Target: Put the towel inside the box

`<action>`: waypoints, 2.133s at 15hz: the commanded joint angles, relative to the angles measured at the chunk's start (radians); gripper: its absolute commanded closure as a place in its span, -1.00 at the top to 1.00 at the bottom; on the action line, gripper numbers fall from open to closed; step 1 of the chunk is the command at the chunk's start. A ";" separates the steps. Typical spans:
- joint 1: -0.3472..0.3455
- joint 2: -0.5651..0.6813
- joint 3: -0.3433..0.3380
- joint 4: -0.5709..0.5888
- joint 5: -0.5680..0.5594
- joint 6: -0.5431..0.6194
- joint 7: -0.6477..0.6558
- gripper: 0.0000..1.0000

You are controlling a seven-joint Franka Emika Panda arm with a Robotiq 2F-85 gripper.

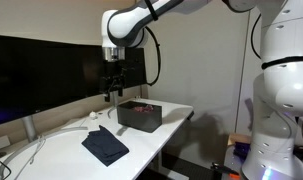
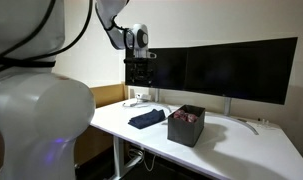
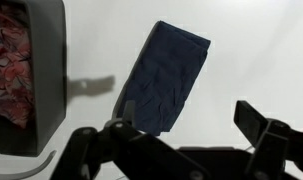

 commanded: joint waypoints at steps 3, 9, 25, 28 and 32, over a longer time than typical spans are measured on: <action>0.005 0.065 -0.007 0.015 -0.018 -0.016 0.032 1.00; 0.005 0.126 -0.016 0.025 -0.014 -0.010 0.029 1.00; 0.044 0.254 -0.018 0.082 -0.010 -0.004 0.027 1.00; 0.053 0.274 -0.015 0.083 -0.004 0.002 0.017 1.00; 0.050 0.298 -0.015 0.089 0.009 -0.004 0.005 1.00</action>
